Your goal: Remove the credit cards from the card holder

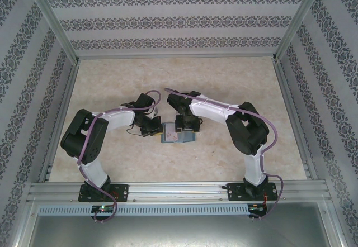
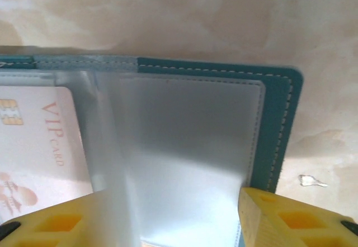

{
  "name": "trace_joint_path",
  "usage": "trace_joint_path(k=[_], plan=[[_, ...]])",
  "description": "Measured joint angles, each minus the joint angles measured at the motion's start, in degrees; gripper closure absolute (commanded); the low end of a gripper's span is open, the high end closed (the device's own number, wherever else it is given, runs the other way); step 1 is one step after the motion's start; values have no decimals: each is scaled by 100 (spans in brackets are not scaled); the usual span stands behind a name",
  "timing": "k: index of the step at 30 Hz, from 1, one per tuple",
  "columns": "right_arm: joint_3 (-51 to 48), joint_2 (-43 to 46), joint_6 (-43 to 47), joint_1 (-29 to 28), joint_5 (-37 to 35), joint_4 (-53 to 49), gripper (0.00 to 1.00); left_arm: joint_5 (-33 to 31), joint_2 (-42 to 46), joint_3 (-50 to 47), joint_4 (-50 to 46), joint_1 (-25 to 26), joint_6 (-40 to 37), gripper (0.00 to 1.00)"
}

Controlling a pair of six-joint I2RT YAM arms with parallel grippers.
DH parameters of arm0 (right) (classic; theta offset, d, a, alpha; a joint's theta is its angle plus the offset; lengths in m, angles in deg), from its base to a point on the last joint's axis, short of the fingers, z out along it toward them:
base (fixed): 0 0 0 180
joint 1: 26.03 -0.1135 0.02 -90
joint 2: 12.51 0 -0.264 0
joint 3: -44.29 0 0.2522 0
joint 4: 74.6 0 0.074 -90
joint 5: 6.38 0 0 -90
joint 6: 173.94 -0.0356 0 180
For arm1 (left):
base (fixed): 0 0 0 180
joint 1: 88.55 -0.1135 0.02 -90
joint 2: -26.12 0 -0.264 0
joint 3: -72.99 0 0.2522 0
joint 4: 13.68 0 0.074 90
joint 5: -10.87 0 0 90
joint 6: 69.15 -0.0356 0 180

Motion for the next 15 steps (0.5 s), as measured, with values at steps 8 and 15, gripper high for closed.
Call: trace_joint_path(k=[8, 15], plan=[[-50, -81, 164, 74, -306, -219, 43, 2, -4, 0, 0, 0, -44, 96], [-26, -186, 208, 74, -409, -315, 44, -2, -4, 50, -101, 0, -103, 96]])
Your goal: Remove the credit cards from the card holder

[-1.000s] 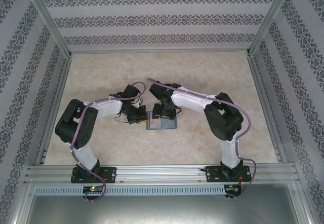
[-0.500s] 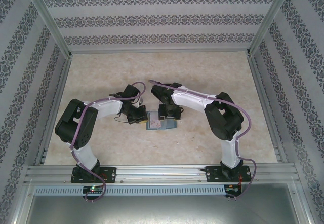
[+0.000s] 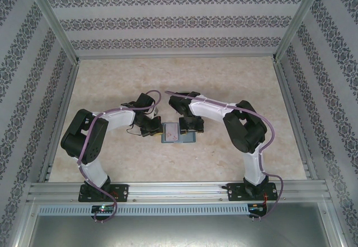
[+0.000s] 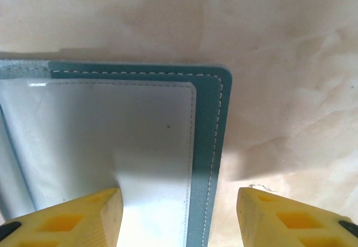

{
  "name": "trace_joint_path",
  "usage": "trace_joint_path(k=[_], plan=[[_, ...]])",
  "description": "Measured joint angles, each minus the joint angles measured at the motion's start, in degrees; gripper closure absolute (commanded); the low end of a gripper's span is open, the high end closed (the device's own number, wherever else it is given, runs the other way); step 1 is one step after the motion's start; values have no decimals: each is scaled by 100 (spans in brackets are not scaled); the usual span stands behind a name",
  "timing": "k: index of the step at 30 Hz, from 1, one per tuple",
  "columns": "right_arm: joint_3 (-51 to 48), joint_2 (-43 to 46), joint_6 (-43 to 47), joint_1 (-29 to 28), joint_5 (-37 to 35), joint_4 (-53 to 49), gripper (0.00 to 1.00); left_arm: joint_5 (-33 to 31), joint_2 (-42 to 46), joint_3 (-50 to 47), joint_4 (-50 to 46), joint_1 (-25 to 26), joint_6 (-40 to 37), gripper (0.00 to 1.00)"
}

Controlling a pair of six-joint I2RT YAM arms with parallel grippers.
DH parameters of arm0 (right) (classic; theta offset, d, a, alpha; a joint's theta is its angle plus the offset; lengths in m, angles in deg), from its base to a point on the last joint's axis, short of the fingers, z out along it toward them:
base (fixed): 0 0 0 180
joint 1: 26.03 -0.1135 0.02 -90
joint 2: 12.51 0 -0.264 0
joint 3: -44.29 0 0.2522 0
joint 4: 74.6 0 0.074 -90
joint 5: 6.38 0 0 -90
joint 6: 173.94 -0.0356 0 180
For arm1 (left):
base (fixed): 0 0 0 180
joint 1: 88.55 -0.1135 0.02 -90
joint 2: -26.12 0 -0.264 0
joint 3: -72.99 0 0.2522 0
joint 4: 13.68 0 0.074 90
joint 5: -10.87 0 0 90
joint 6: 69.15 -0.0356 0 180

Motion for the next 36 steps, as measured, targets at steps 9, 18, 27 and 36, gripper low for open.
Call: trace_joint_path(k=[9, 18, 27, 36], plan=[[4, 522, -4, 79, 157, 31, 49, -17, 42, 293, -328, 0, -17, 96], [-531, 1054, -234, 417, 1453, 1377, 71, 144, 149, 409, -280, 83, 162, 98], [-1287, 1019, -697, 599, 2649, 2881, 77, 461, -13, 409, 271, 376, 588, 99], [-1467, 721, -831, 597, 2929, 3440, 76, 393, -232, 407, 269, 385, 588, 99]])
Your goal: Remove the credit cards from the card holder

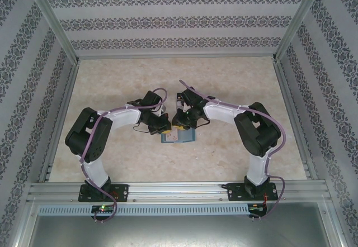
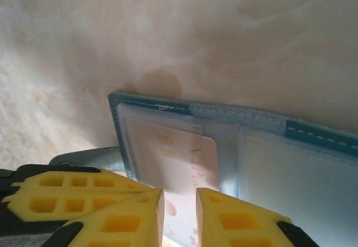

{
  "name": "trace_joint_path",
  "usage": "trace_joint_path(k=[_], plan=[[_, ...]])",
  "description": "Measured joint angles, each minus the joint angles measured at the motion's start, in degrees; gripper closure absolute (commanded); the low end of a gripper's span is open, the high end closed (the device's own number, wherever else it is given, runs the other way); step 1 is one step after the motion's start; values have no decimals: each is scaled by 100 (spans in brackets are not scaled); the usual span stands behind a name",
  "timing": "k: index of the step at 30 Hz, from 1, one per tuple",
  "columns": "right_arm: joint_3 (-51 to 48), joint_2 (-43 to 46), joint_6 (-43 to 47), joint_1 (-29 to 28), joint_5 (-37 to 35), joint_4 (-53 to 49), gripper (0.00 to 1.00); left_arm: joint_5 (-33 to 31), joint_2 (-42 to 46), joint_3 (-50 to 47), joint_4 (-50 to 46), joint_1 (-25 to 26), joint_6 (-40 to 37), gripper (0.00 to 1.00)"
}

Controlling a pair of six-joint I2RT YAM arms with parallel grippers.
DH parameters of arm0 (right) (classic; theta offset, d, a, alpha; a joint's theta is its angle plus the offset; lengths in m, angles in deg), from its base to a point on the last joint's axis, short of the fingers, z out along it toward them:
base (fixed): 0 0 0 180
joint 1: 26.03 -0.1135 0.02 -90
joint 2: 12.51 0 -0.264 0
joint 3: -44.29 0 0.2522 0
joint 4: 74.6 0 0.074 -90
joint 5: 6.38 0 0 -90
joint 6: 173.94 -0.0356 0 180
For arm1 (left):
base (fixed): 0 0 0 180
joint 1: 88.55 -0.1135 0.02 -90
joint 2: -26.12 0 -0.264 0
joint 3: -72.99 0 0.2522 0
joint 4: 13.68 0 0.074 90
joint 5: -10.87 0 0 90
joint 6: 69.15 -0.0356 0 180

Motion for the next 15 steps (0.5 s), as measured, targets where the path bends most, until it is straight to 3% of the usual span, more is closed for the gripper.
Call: trace_joint_path(k=[15], plan=[[-7, -203, 31, -37, 0, 13, 75, -157, -116, 0, -79, 0, -136, 100]])
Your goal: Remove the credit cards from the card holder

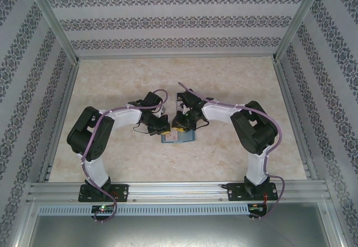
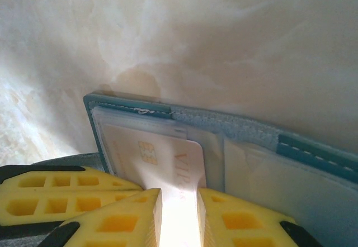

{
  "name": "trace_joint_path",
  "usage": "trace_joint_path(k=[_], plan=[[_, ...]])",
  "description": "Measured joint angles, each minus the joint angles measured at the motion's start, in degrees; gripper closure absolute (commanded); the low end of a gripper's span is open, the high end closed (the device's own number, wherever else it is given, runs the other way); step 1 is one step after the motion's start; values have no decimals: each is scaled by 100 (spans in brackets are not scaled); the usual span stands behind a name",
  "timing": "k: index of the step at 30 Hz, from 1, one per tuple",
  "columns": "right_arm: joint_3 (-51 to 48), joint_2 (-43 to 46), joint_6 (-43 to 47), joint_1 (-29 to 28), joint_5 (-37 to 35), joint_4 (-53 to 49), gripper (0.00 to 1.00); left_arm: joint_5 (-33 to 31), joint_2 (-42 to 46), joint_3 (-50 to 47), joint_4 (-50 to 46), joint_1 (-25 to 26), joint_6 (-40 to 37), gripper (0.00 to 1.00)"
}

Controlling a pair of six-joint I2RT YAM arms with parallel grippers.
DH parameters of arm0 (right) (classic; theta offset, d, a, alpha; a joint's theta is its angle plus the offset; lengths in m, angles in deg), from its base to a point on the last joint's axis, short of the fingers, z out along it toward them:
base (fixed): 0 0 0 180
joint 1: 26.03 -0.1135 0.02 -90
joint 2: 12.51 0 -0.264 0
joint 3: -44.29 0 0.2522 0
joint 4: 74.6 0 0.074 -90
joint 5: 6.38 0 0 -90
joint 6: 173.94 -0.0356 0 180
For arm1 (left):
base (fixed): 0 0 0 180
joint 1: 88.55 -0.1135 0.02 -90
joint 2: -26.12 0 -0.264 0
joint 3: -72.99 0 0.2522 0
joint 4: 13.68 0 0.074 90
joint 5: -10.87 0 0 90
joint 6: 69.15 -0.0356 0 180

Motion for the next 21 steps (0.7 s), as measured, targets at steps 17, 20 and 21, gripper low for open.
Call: trace_joint_path(k=[17, 20, 21], plan=[[245, 44, 214, -76, -553, -625, 74, -44, 0, 0, -28, 0, -66, 99], [219, 151, 210, -76, -514, -579, 73, -46, 0, 0, -35, 0, -94, 99], [184, 197, 208, -76, -457, -518, 73, -46, 0, 0, -39, 0, -107, 99]])
